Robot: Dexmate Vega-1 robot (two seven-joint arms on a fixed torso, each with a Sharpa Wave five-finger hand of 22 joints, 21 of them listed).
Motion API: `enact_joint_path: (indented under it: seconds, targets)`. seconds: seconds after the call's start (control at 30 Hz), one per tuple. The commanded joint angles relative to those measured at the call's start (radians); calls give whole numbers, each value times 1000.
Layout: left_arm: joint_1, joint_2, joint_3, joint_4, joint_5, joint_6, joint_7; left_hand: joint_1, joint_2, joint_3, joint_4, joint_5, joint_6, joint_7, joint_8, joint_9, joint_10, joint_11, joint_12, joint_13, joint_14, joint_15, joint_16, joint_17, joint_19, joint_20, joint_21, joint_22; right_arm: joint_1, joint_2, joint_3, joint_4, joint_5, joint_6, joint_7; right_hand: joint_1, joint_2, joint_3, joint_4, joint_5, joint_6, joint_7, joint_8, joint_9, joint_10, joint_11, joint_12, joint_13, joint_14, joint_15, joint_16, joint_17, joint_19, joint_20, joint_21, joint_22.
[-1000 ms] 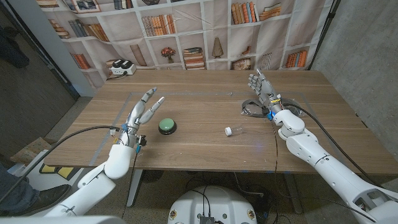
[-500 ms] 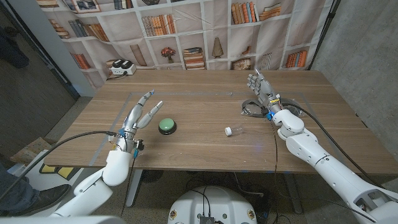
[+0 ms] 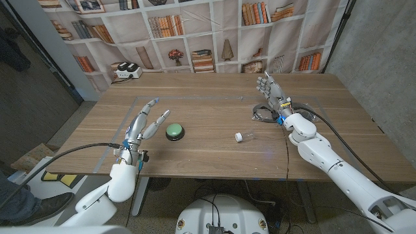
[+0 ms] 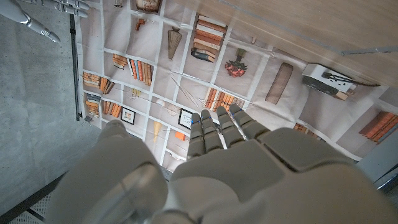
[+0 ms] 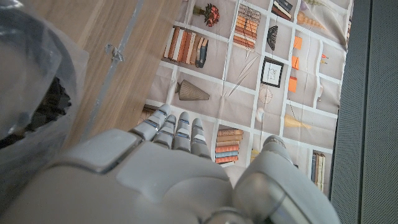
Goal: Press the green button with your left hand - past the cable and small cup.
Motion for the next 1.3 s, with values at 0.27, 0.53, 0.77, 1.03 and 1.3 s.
enact_joint_path:
  seconds: [0.27,0.53,0.77,1.03,1.3]
  targets:
    - [48,8,4,-61,109,113,78,10,-4,2,-5,6,24,-4,8,3,20,-7,-1,6,19,-17,-3,4,11,-29,-2,2,11,-2,-4,-2,1,-15,9,6,7,0,-8,0,9,-2,1,6,7,-4,-6,1,4,6,-3,2,1,-19,-4,5]
    - [56,14,18,-76,142,150,106,14,-3,2,-6,8,34,-6,8,3,31,-14,-2,6,28,-23,-4,4,14,-31,-4,3,17,-4,-7,2,2,-18,19,5,7,-1,-8,0,9,-1,1,6,6,-3,-6,1,4,6,-3,3,1,-19,-4,5]
    - [59,20,31,-85,156,179,119,17,-1,1,-7,10,45,-10,8,3,42,-17,-2,6,36,-26,-4,3,17,-32,-5,3,20,-4,-7,5,6,-23,22,5,8,-1,-9,0,10,0,1,6,7,-3,-6,1,4,5,-3,2,1,-19,-5,5]
    - [66,20,50,-92,169,223,135,21,0,0,-8,12,54,-12,8,3,47,-21,-4,6,40,-27,-5,3,20,-33,-6,3,20,-6,-4,12,8,-17,28,5,8,-2,-9,0,10,0,1,6,7,-3,-7,1,4,5,-3,3,0,-19,-5,5]
    - [70,29,64,-109,205,279,162,24,1,0,-9,14,62,-17,7,3,53,-27,-5,6,45,-29,-6,3,24,-34,-6,3,29,-3,-8,21,7,-19,32,4,8,-3,-10,-1,11,1,1,6,8,-2,-7,1,4,6,-3,3,0,-19,-5,5]
